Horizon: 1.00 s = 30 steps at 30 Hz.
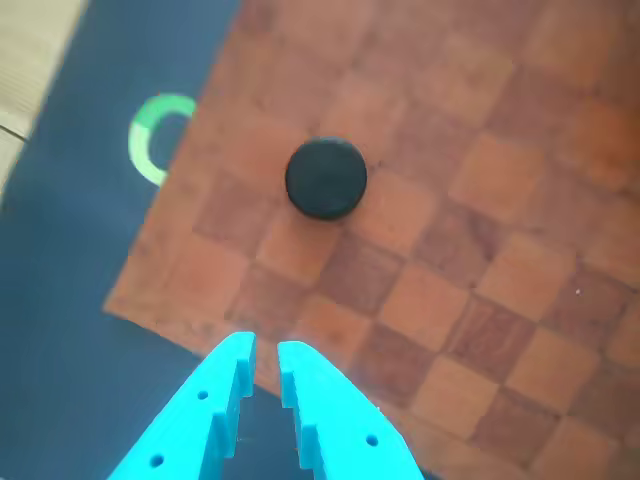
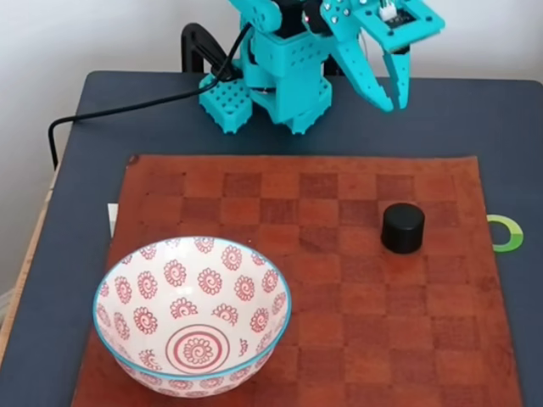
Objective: Grasp a black cylinder and put it in the bin.
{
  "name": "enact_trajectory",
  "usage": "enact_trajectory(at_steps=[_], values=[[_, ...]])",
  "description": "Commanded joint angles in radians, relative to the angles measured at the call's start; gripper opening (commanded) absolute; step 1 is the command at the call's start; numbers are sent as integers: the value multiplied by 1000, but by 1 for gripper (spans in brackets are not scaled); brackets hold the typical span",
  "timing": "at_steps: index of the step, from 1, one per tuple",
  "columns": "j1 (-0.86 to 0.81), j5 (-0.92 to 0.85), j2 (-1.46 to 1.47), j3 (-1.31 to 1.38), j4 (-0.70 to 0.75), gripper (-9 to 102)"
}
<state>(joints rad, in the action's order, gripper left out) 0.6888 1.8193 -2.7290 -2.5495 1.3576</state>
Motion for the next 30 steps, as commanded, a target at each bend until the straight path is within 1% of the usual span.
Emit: enact_trajectory(at_steps=[1,12,16,22,30], values=[[2,5,126,84,-23,0],[5,5,529,141,-258,1],[5,5,652,199,-276,2],[5,-5,793,301,-270,18],[3,-12,950,390,-279,29]])
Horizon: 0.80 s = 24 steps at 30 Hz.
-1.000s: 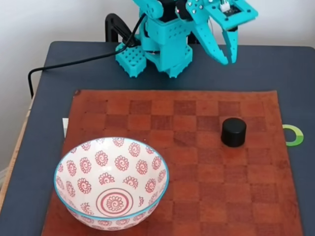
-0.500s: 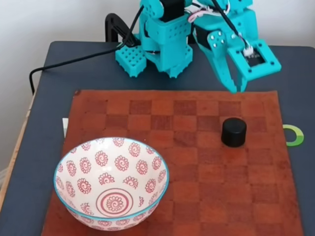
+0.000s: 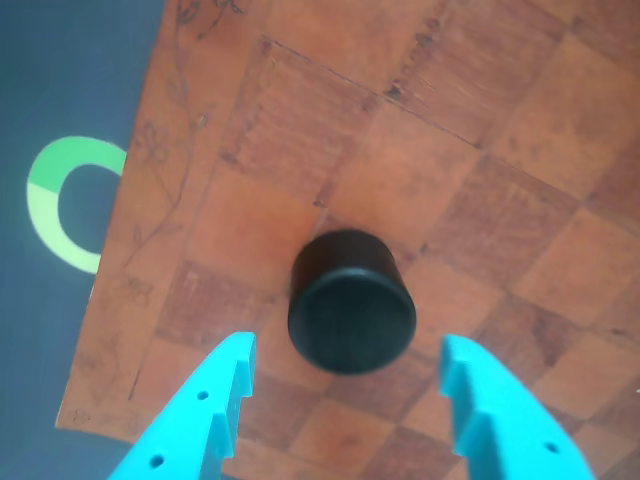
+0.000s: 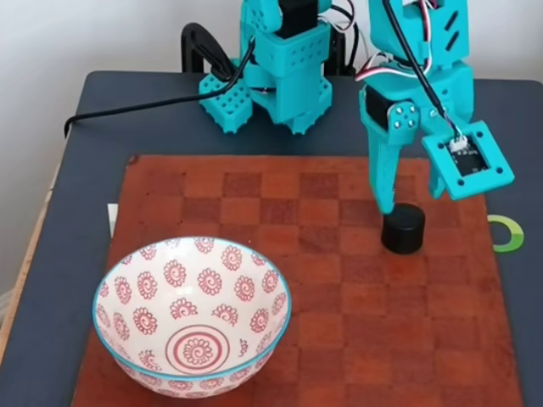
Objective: Grasp a black cylinder and put it in the bin.
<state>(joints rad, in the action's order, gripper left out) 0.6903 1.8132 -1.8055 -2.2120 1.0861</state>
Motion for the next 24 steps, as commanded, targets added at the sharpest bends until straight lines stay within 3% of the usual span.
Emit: enact_trajectory(at_steps=[1,13,24], values=[[2,-6,46,63,-8,30],[3,-6,192,109,-8,31],[0,3,195,92,-8,19]])
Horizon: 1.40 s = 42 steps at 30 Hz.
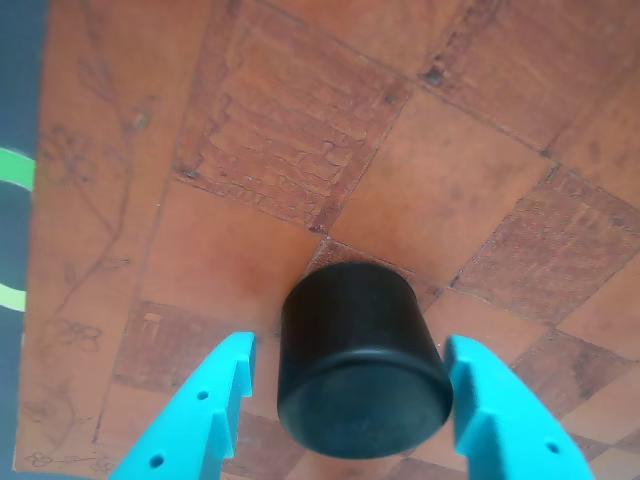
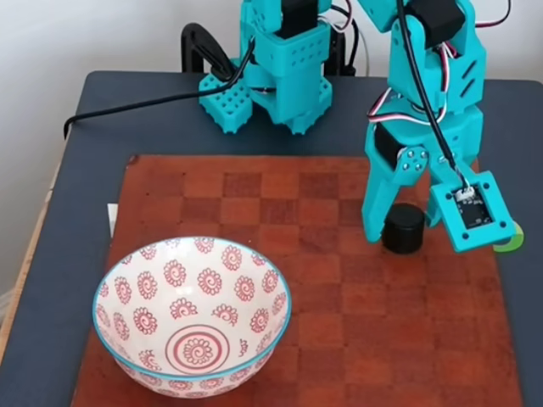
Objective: Grasp a black cylinder and put it in the bin.
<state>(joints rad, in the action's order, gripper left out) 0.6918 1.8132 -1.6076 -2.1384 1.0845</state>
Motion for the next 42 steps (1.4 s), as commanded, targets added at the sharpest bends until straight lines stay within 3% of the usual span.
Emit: enact_trajectory(at_steps=[1,18,33,42], values=[[-2,3,-3,17,-6,19],[-11,-6,-20,23,20,10],[-97,-8,-21,448,520,10],[-298,-169,-21,606,535,10]])
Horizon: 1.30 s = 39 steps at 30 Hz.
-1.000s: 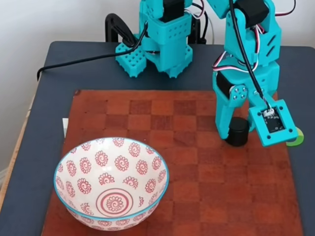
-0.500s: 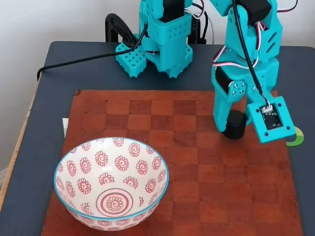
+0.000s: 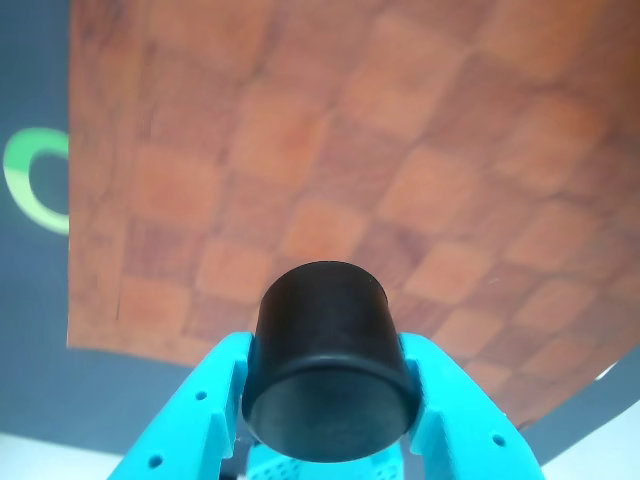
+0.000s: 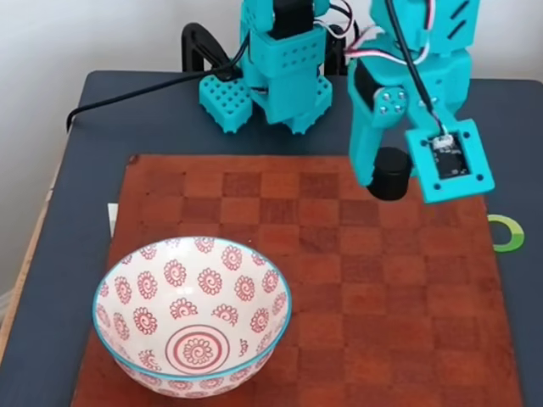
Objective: Grasp a black cylinder and put it in the bin.
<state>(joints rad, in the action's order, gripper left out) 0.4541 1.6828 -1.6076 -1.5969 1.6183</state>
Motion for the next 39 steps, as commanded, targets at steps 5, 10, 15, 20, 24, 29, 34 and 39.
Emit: enact_trajectory(at_steps=[5,10,15,20,24,29,34,39], values=[[-195,-155,-11,163,2,10],[-328,-281,-5,258,-8,10],[-433,-402,-3,273,-121,10],[-489,-471,-2,264,-233,10],[-518,-508,34,264,-305,10],[-518,-525,156,273,-362,10],[-514,-512,258,281,-364,10],[-515,-506,314,281,-364,11]])
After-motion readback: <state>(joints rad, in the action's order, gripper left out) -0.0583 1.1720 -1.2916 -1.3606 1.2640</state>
